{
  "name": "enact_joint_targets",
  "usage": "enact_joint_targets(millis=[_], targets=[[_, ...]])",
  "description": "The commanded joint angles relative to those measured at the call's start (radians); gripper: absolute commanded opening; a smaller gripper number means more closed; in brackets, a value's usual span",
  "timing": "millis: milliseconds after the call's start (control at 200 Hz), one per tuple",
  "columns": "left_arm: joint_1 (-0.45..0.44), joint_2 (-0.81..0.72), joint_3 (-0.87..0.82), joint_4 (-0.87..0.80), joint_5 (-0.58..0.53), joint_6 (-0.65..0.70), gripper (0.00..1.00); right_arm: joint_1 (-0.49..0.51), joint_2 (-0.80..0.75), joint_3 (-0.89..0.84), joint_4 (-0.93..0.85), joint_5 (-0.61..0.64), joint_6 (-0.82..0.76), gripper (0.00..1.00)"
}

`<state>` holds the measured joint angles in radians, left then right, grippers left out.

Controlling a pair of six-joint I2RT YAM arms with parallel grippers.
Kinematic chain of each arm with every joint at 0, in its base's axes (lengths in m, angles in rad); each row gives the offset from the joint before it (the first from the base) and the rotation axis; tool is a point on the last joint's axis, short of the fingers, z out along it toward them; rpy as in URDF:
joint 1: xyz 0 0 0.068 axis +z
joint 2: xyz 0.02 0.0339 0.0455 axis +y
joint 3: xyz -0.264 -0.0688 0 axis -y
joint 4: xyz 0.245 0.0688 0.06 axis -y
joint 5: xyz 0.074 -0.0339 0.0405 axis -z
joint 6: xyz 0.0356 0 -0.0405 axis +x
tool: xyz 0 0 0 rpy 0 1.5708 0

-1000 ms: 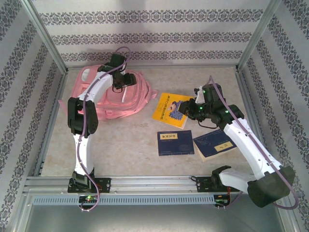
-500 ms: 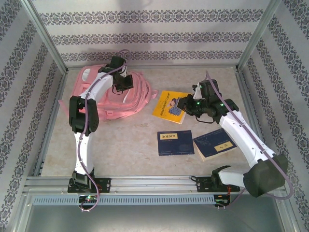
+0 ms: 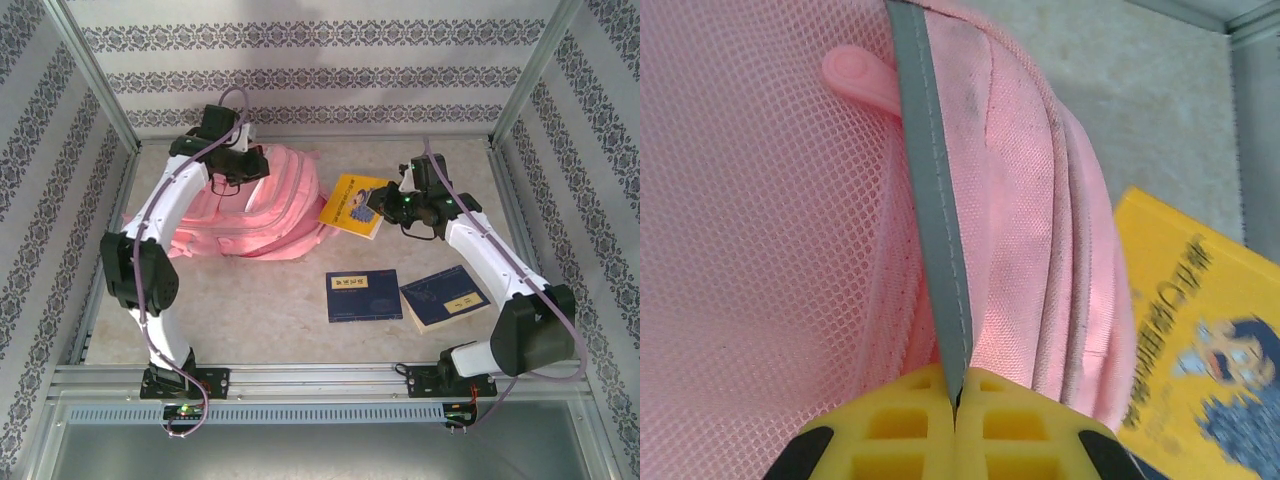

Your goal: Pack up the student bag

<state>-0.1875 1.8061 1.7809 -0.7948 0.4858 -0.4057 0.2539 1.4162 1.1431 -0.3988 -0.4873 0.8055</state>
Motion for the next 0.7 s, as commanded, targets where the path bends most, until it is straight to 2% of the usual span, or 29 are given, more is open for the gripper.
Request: enact_joint_targets(millis=[0, 220, 320, 415, 575, 695], targets=[[-0.001, -0.098, -0.008, -0.015, 0.087, 0.032, 0.0, 0.002, 0.006, -0.015, 0.214, -0.129, 0.058, 0.0], [0.006, -0.139, -0.08, -0.011, 0.128, 0.016, 0.0, 0.033, 0.103, -0.079, 0.587, -0.308, 0.333, 0.0], [0.0, -0.144, -0.102, -0.032, 0.107, -0.016, 0.23, 0.046, 0.114, -0.08, 0.707, -0.332, 0.421, 0.0], [-0.039, -0.171, -0.106, -0.058, 0.015, -0.049, 0.41, 0.067, 0.11, -0.074, 0.759, -0.339, 0.466, 0.0], [-0.171, -0.183, 0.002, -0.181, -0.193, -0.058, 0.54, 0.111, 0.097, -0.091, 0.839, -0.338, 0.538, 0.0], [-0.26, -0.166, 0.074, -0.238, -0.227, -0.043, 0.59, 0.133, 0.092, -0.107, 0.853, -0.335, 0.549, 0.0]])
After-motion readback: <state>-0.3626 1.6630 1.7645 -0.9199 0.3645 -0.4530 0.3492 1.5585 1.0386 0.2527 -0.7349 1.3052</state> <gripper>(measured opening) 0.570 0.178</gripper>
